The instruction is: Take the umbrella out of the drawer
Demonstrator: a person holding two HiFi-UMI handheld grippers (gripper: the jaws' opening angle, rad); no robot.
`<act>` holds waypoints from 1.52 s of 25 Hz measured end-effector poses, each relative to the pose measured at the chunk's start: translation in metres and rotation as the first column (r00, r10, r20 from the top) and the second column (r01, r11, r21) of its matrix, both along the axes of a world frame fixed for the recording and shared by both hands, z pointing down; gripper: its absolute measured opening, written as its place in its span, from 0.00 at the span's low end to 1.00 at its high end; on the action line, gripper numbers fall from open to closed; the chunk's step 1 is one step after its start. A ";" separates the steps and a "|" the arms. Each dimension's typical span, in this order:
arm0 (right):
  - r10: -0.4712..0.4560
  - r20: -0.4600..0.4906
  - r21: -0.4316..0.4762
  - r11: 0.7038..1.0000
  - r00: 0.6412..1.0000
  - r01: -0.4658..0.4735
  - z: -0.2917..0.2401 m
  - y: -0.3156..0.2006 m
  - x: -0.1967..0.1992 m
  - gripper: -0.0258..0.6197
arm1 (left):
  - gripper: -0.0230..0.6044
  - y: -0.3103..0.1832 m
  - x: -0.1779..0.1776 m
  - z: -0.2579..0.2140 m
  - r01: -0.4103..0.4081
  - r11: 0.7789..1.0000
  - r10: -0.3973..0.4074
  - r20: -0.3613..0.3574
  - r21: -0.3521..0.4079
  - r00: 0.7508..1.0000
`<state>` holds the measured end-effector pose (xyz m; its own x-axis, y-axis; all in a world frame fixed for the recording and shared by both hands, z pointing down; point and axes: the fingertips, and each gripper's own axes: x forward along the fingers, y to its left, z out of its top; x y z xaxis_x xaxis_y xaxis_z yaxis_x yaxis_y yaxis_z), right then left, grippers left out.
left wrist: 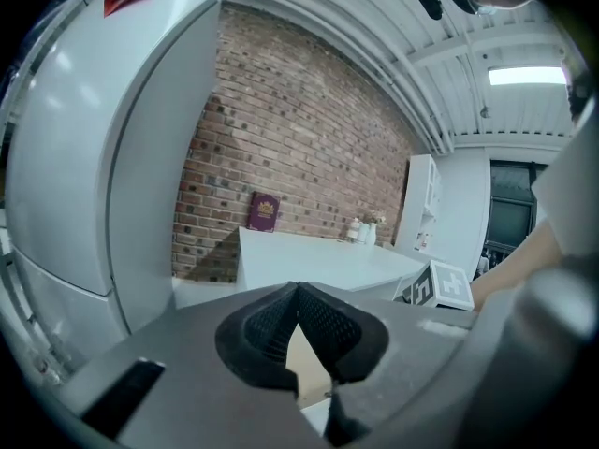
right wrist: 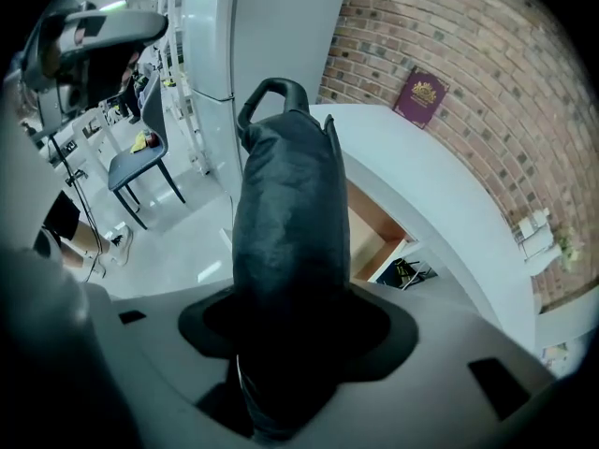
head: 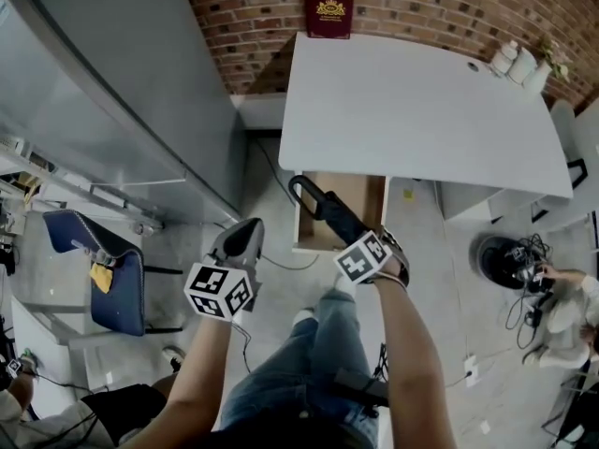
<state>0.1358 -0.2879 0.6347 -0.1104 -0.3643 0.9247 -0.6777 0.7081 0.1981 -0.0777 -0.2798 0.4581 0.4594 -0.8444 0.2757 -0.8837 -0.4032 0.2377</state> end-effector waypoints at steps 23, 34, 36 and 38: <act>0.100 0.246 0.244 0.956 0.964 -0.161 -0.163 0.026 -0.018 0.41 | 0.03 0.015 0.000 -0.115 -0.037 0.972 0.033 0.020 0.232 0.999; 0.073 0.422 0.388 0.886 0.904 -0.253 -0.254 0.022 0.003 0.42 | 0.03 0.013 0.020 -0.161 -0.016 0.946 -0.006 0.067 0.325 0.998; 0.067 0.444 0.414 0.869 0.894 -0.271 -0.270 0.022 0.010 0.42 | 0.03 0.012 0.024 -0.170 -0.008 0.939 -0.018 0.070 0.345 0.997; 0.061 0.465 0.437 0.852 0.883 -0.289 -0.285 0.024 0.017 0.42 | 0.03 0.010 0.027 -0.180 0.002 0.932 -0.029 0.070 0.363 0.997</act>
<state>0.1526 -0.2638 0.3495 -0.3341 -0.7979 0.5018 -0.8762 0.4591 0.1467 -0.0505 -0.2695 0.2785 0.4354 -0.9000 -0.0181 -0.9000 -0.4357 0.0126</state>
